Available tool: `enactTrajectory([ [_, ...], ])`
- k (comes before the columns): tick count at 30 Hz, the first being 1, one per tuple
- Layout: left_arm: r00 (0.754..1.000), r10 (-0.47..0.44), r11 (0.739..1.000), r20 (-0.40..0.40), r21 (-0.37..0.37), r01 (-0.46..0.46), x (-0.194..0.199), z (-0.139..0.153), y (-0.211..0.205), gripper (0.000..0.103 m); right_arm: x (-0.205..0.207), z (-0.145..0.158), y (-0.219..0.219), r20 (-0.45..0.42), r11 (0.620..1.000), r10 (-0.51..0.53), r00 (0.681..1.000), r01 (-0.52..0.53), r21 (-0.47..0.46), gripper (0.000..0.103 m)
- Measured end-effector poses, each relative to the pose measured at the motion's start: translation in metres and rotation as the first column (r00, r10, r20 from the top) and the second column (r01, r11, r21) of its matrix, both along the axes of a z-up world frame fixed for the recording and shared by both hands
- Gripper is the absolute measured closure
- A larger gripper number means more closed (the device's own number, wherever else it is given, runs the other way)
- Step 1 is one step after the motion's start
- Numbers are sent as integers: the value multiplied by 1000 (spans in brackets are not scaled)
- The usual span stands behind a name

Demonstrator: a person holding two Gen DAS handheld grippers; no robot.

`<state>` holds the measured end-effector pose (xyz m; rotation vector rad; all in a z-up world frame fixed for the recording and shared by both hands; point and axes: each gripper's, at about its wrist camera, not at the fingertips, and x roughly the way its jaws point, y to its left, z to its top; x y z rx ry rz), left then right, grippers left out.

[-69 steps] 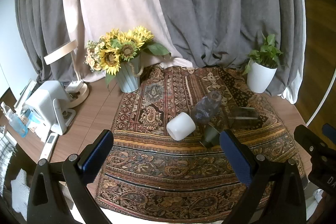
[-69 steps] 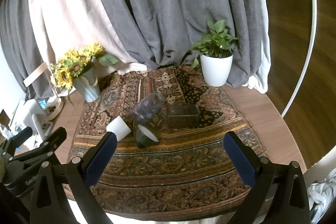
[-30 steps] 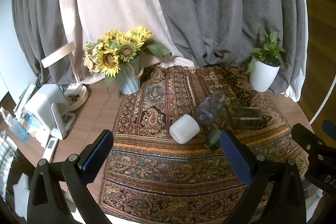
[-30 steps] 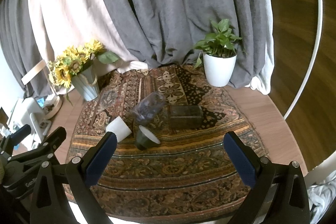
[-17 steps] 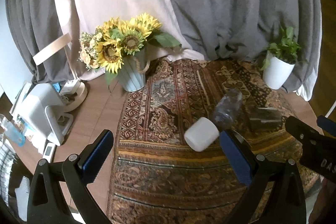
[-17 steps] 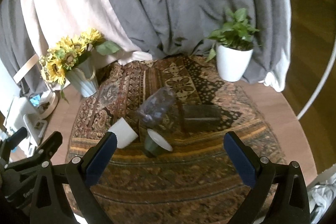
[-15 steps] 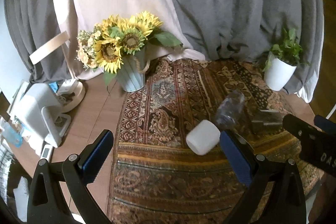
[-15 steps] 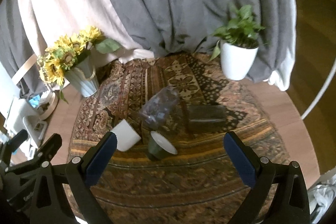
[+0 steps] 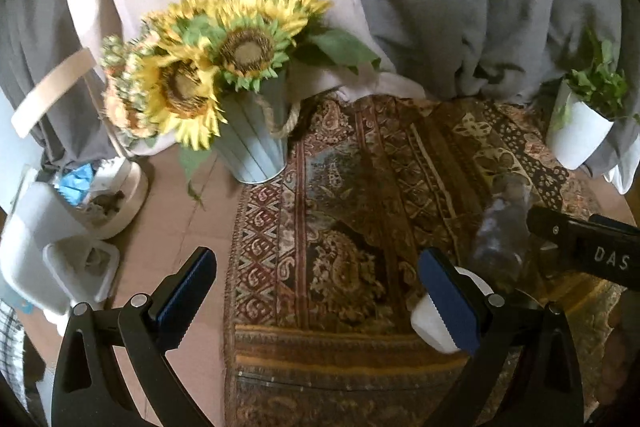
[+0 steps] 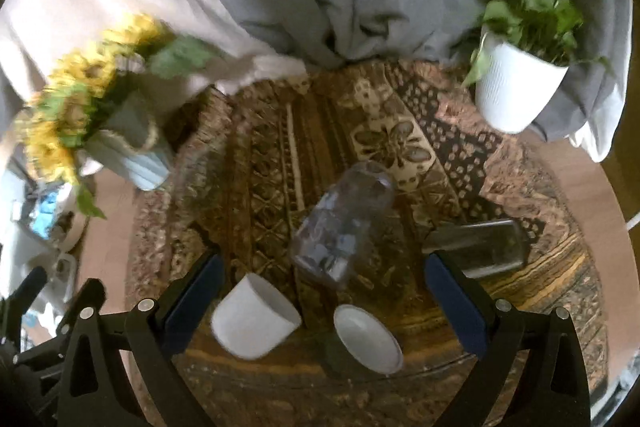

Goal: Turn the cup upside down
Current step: 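Move the right tool toward the clear plastic cup lying on its side, then close the right tool around the clear plastic cup and lift it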

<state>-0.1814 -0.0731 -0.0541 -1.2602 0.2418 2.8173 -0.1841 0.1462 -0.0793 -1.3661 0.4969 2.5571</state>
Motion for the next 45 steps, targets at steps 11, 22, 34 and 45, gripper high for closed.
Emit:
enactTrajectory([
  [11,1000,-20,1000,24,-2,20,-44,-33,1,0,-55,-61,22,184,988,-126,975,139,-63,1],
  [22,998,-14,1000,60,23,12,-61,-49,-2,0,-72,-100,33,304,972,-148,941,195,-132,19],
  [34,1000,15,1000,24,-15,-15,-42,-31,1,0,-60,-71,27,201,985,-88,976,115,-127,26],
  [45,999,25,1000,-27,12,-24,24,9,15,0,19,9,22,-3,998,6,1000,-6,-59,28],
])
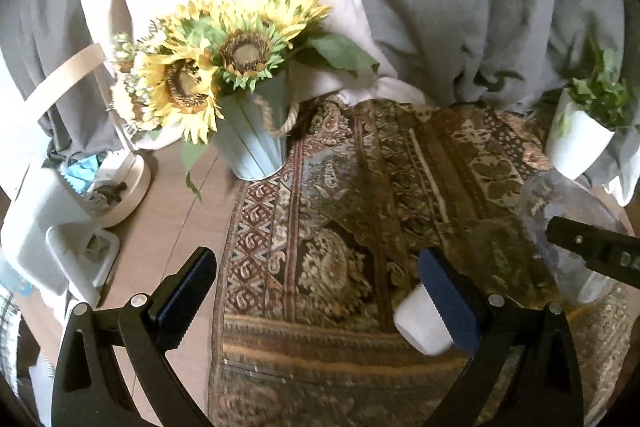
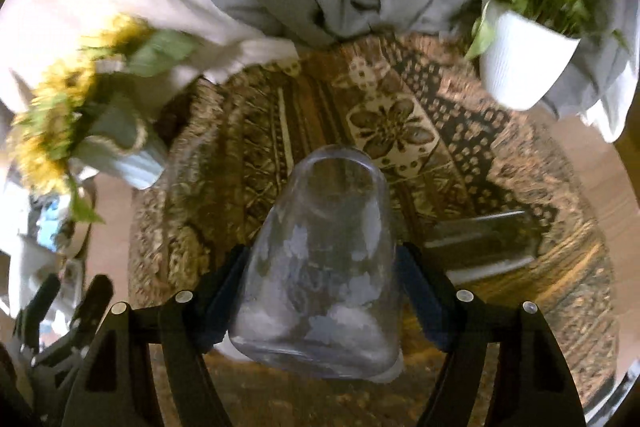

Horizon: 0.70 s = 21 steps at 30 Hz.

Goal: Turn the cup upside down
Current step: 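Close the right tool around the clear plastic cup and lift it, then carry the held clear cup with the right tool toward the left tool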

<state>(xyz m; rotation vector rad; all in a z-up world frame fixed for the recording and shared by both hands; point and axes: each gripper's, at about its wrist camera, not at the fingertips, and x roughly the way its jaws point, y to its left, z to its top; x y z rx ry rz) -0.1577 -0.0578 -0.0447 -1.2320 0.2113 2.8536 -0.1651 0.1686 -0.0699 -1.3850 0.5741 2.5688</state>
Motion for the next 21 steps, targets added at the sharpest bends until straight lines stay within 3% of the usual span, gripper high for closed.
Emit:
enactTrajectory([
  [5,1000,-15,1000,2,7,15,36,8,14,0,50,19,5,-52,1000,11,999,-10,14,28],
  [9,1000,-16,1000,10,-16,16,56,6,25,0,86,14,12,-49,1000,-3,999,3,4,28],
  [12,999,-18,999,34,-34,19,69,-4,32,0,108,0,17,-17,1000,-10,1000,9,-23,28],
  [16,992,-36,999,121,-13,38,78,-27,40,0,122,-29,17,39,999,-8,999,11,-53,28],
  [21,983,-2,998,183,-66,14,90,-51,41,0,130,-55,13,87,999,12,996,-8,-52,28],
])
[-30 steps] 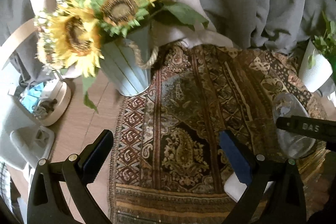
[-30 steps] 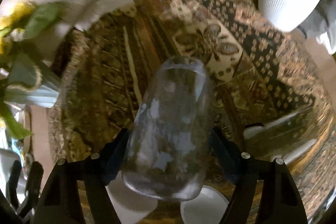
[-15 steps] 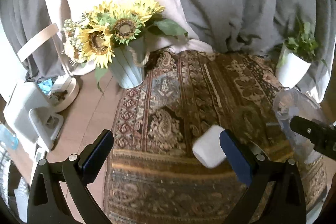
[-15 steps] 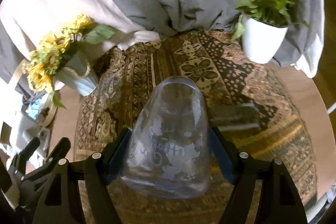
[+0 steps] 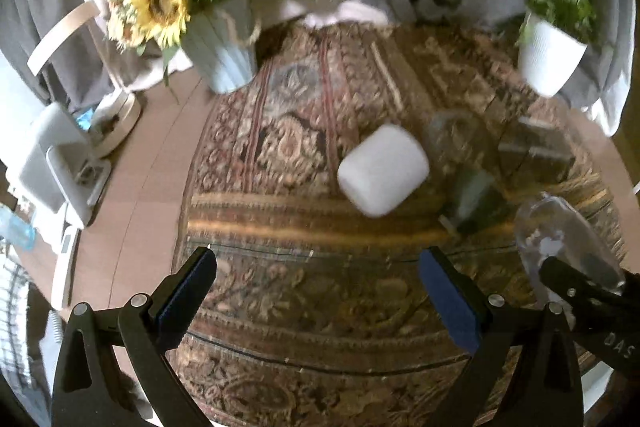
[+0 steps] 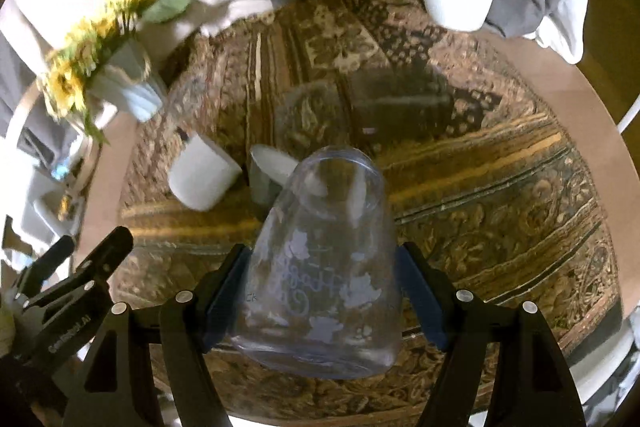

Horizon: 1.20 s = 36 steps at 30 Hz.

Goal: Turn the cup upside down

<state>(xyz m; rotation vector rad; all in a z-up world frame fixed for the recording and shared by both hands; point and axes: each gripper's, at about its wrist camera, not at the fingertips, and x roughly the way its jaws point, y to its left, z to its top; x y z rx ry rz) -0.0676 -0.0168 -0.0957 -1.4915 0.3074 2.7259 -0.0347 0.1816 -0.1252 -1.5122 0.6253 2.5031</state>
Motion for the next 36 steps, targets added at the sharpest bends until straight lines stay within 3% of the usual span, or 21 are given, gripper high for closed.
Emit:
enactTrajectory([
  [4,999,5,999,33,-32,-4,12,-13,2,0,13,-15,-4,40,999,39,998,-38,-19,28],
  [11,994,-3,1000,105,-14,4,24,-29,9,0,20,-31,1,88,998,61,994,-59,-20,28],
  [17,994,17,1000,106,-13,-16,29,-25,14,0,21,-43,8,129,995,77,989,-69,-69,28],
  [20,995,21,1000,99,-15,-19,33,-22,18,0,20,-40,11,115,995,89,989,-82,-64,19],
  [26,997,-8,1000,78,17,6,46,-6,30,0,35,-16,25,50,995,74,996,-71,-69,19],
  [31,995,-89,996,32,10,89,69,8,55,0,62,16,45,-17,998,46,999,-46,-36,19],
  [36,977,-201,976,70,94,195,89,5,86,0,88,26,62,-23,1000,22,999,-22,-12,19],
])
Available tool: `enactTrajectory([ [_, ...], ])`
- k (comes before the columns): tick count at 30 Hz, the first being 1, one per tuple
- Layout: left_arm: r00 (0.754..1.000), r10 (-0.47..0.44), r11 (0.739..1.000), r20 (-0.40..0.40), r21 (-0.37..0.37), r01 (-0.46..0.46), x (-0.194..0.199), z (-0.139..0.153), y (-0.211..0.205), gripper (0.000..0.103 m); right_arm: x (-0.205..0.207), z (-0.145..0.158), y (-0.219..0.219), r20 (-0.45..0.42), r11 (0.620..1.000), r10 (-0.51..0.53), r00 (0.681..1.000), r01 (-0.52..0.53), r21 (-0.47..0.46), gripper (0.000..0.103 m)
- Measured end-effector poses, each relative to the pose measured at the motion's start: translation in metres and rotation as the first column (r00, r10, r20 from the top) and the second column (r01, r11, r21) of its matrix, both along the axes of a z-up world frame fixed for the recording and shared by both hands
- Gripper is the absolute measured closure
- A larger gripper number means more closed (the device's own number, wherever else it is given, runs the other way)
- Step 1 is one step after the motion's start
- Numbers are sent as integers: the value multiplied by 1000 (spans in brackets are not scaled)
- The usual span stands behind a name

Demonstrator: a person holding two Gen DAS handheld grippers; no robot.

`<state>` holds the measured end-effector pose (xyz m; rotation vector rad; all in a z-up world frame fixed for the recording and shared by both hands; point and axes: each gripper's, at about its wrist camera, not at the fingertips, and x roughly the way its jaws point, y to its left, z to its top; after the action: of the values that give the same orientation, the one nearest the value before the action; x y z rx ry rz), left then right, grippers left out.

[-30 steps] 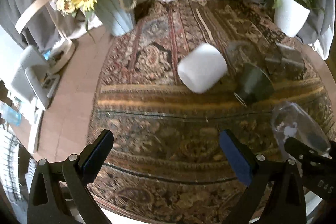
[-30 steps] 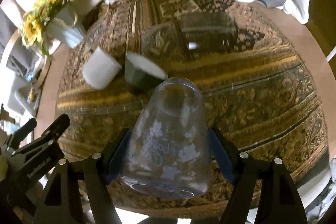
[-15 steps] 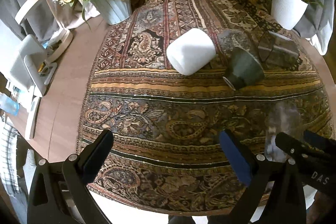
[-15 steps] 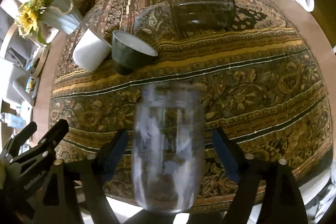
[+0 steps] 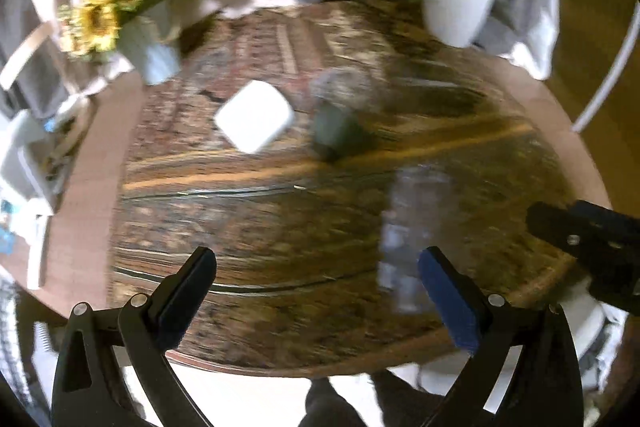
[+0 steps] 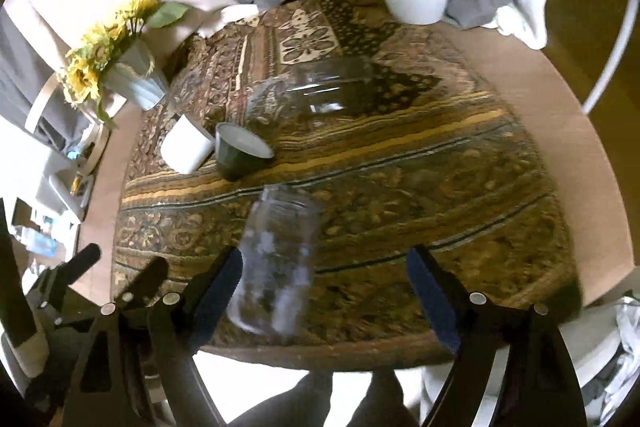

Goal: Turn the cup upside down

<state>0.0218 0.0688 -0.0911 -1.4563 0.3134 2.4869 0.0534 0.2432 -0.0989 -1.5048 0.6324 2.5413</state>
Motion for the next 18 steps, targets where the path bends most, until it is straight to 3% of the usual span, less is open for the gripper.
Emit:
enactTrajectory([
  [5,996,-59,998,62,14,58,8,-14,31,0,20,-12,23,40,999,-40,998,40,-6,19],
  [13,993,-50,999,104,22,48,16,-38,51,1,40,-33,48,93,996,-84,992,85,0,19],
  [16,992,-56,998,110,29,53,15,-46,54,5,44,-36,52,100,996,-89,991,89,8,19],
  [18,991,-66,998,118,26,63,15,-51,57,13,45,-38,53,106,996,-85,991,84,15,19],
])
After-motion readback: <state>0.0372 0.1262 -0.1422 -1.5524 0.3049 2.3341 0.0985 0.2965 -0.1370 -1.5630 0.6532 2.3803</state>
